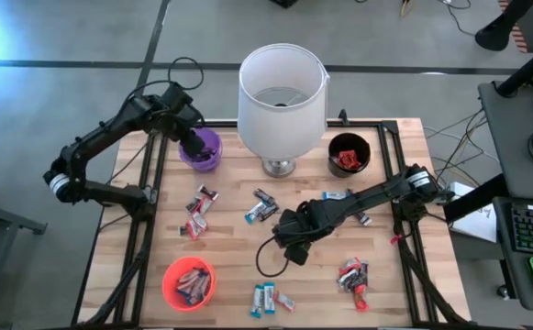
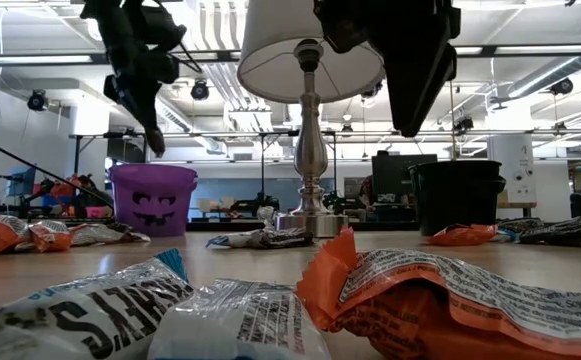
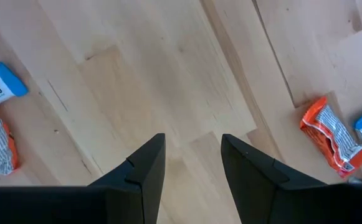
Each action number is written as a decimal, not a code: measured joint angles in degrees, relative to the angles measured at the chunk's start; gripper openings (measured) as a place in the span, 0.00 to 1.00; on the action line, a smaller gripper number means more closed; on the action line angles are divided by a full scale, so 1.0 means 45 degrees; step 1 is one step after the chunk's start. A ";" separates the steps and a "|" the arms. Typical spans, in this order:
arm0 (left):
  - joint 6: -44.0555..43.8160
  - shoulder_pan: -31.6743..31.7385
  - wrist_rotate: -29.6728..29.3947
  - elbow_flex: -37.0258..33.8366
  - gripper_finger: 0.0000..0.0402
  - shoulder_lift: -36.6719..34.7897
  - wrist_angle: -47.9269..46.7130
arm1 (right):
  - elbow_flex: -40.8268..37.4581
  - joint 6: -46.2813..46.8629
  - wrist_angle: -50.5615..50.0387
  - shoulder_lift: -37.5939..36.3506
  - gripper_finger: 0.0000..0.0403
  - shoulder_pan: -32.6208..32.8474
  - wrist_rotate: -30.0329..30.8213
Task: Organize candy in baskets
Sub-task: Put the brown chocolate bar into the purple bucket, then put the orange chocolate bar into the black bucket
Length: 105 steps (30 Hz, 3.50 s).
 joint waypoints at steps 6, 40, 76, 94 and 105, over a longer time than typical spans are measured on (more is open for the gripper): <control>-0.0090 0.0000 0.0000 0.0000 0.27 0.0266 -0.0465 | -0.0034 -0.0096 0.0034 -0.0292 0.37 0.0000 0.0026; 0.1048 -0.0709 0.3449 0.0000 0.44 -0.2982 -0.3649 | -0.0704 -0.0880 0.5765 -0.0351 0.37 -0.1800 0.0294; -0.3608 -0.3509 0.2001 -0.5392 0.46 -0.5738 0.1519 | -0.0704 0.0442 0.5787 -0.0345 0.37 -0.1484 -0.0073; -0.5082 -0.4833 0.1653 -0.7397 0.46 -0.5187 0.2608 | -0.0704 -0.0126 0.5717 -0.0364 0.37 -0.1491 -0.0083; -0.7096 -0.6450 0.0727 -0.7554 0.46 -0.3977 0.3393 | -0.0704 -0.0156 0.5712 -0.0364 0.37 -0.1479 -0.0083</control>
